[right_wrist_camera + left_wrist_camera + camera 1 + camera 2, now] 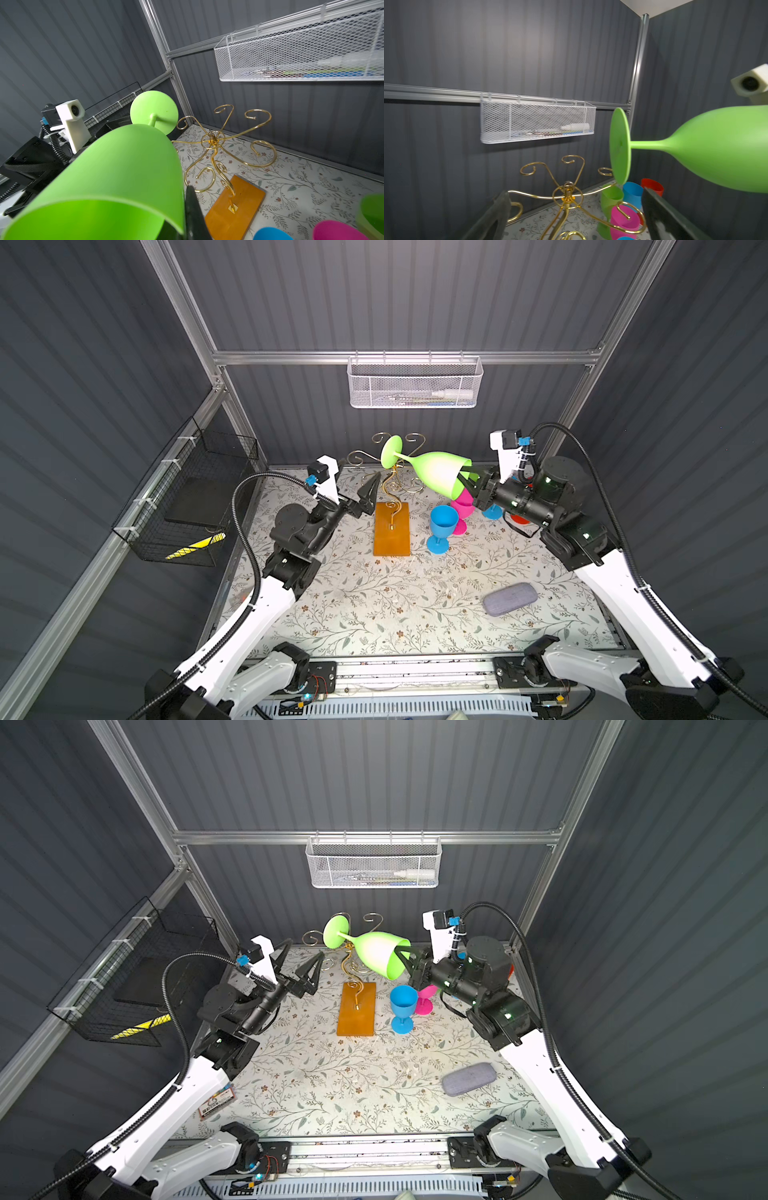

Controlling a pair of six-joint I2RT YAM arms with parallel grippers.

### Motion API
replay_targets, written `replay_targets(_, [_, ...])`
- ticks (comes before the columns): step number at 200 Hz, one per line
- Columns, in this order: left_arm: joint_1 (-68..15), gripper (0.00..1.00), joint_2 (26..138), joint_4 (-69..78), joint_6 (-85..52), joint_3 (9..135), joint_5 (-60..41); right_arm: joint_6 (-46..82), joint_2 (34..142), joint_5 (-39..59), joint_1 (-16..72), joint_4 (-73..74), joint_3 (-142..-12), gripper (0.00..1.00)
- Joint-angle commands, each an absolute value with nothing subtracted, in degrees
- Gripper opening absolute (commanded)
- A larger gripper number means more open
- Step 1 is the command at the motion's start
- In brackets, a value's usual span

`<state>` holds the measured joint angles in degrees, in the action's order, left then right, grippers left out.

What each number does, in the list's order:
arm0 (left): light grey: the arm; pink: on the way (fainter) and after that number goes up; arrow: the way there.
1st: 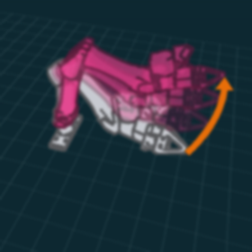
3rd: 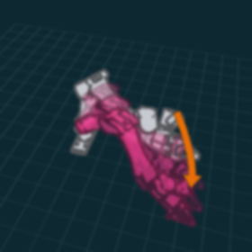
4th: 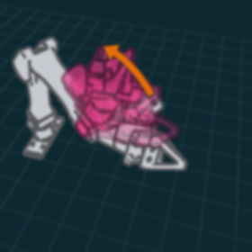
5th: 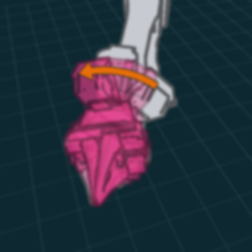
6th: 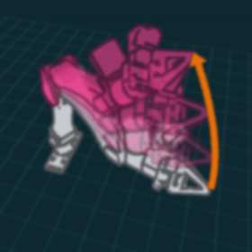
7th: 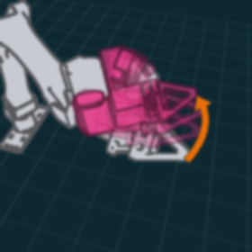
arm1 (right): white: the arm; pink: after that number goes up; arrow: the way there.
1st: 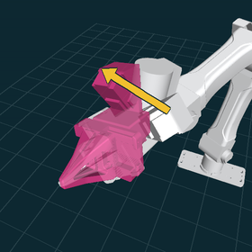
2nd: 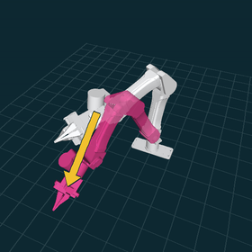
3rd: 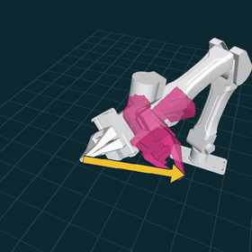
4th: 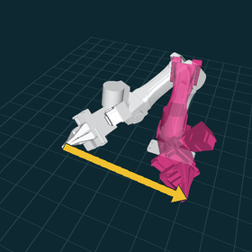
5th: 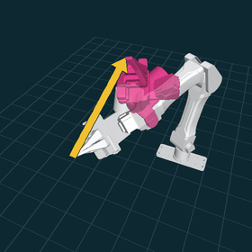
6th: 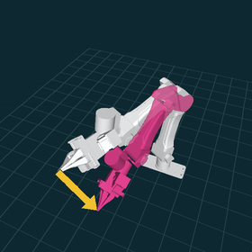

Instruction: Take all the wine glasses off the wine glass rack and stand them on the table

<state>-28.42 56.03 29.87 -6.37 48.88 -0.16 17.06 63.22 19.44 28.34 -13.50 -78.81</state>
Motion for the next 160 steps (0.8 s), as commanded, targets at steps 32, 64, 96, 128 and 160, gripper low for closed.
replay_targets(32, [-26.2,1.00,50.8,37.9,-1.6,40.6,20.7,8.4,60.4,11.3,32.4,-26.3,-84.1,0.00])
replay_targets(64, [-18.5,1.00,52.4,38.3,-10.0,37.7,20.2,4.5,63.2,5.5,39.1,-36.5,-86.5,0.00])
replay_targets(96, [-16.0,1.00,52.6,39.9,-11.2,35.3,21.8,3.6,65.5,0.9,43.8,-44.4,-85.2,0.00])
replay_targets(128, [-15.9,1.00,52.9,39.8,-10.8,34.4,22.6,4.8,70.4,-3.0,47.3,-52.4,-85.4,0.00])
replay_targets(160, [-15.8,1.00,52.3,39.9,-9.7,33.2,24.0,6.5,77.5,-6.1,48.2,-61.1,-88.5,0.00])
